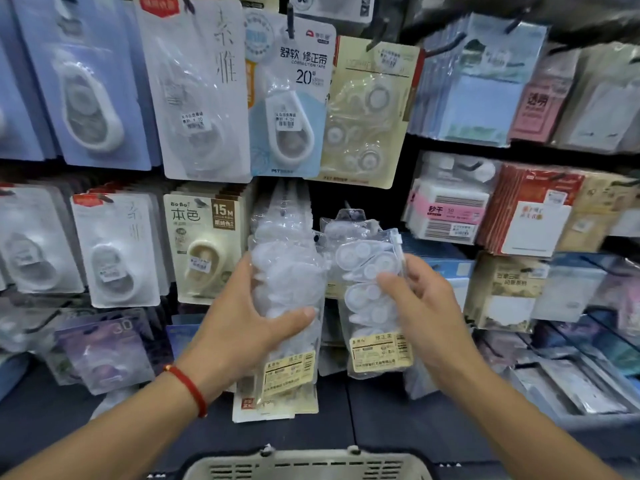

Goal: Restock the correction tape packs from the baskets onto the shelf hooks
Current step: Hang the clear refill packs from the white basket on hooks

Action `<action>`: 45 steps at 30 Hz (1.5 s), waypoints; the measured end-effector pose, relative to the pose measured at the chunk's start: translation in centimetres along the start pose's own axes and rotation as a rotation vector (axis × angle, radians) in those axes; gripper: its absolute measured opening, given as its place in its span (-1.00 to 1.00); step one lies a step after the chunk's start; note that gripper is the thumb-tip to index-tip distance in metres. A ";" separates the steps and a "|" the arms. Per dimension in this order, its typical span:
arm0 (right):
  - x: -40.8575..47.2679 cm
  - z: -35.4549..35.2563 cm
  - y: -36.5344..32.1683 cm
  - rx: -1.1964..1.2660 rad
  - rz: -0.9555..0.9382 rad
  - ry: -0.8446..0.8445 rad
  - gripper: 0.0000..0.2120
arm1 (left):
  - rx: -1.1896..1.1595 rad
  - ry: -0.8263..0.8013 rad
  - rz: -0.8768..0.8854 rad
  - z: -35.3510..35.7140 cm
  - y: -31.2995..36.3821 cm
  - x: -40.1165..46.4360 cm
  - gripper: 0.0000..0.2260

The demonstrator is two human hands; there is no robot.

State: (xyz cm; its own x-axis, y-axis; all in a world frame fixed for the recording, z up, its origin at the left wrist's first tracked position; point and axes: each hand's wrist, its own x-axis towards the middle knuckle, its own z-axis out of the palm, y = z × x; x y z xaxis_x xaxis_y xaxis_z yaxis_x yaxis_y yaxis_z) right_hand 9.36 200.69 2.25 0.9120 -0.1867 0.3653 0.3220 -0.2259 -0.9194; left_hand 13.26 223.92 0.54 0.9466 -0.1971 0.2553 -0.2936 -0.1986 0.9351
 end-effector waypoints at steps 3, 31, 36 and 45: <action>1.5 1.0 -0.3 -0.022 0.013 0.010 -0.81 | 0.027 0.069 0.074 -1.0 0.3 0.4 -0.31; -2.7 3.9 2.3 0.043 0.068 -0.149 -0.84 | -0.440 -0.153 -0.090 0.2 -0.2 -0.2 -0.33; -2.1 2.5 1.8 0.082 0.025 0.010 -0.82 | -0.397 -0.037 -0.105 -0.2 -0.3 -0.1 -0.46; -0.7 1.3 1.2 0.118 0.098 0.021 -0.81 | -0.239 0.125 0.034 -0.6 -0.8 0.2 -0.56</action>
State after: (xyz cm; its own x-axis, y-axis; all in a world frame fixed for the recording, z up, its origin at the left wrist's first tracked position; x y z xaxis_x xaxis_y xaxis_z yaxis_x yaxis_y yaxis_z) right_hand 9.44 201.77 0.66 0.9352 -0.2230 0.2749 0.2605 -0.0923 -0.9611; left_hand 13.77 224.60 0.01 0.9503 -0.0767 0.3018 -0.2994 0.0410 0.9532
